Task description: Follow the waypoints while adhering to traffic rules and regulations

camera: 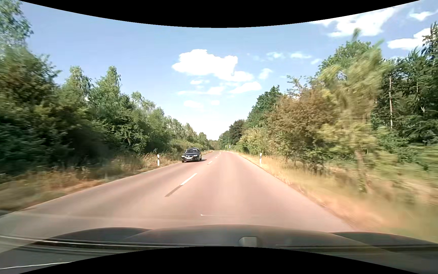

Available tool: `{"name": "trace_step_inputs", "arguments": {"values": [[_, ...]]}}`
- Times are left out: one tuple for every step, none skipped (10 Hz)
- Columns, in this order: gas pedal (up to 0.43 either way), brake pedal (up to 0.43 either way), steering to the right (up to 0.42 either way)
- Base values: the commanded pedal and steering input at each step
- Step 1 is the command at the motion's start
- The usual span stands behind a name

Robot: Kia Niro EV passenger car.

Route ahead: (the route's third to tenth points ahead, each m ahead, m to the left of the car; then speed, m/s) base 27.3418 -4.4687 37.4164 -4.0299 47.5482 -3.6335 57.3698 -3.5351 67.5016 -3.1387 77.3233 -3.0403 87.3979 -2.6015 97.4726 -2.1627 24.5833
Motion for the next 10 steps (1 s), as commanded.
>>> {"name": "trace_step_inputs", "arguments": {"values": [[0.118, 0.006, -0.005], [0.118, 0.006, -0.005], [0.118, 0.006, -0.005], [0.118, 0.006, -0.005], [0.118, 0.006, -0.006], [0.118, 0.006, -0.006], [0.118, 0.006, -0.006], [0.118, 0.006, -0.006], [0.118, 0.006, -0.006], [0.118, 0.006, -0.008]]}}
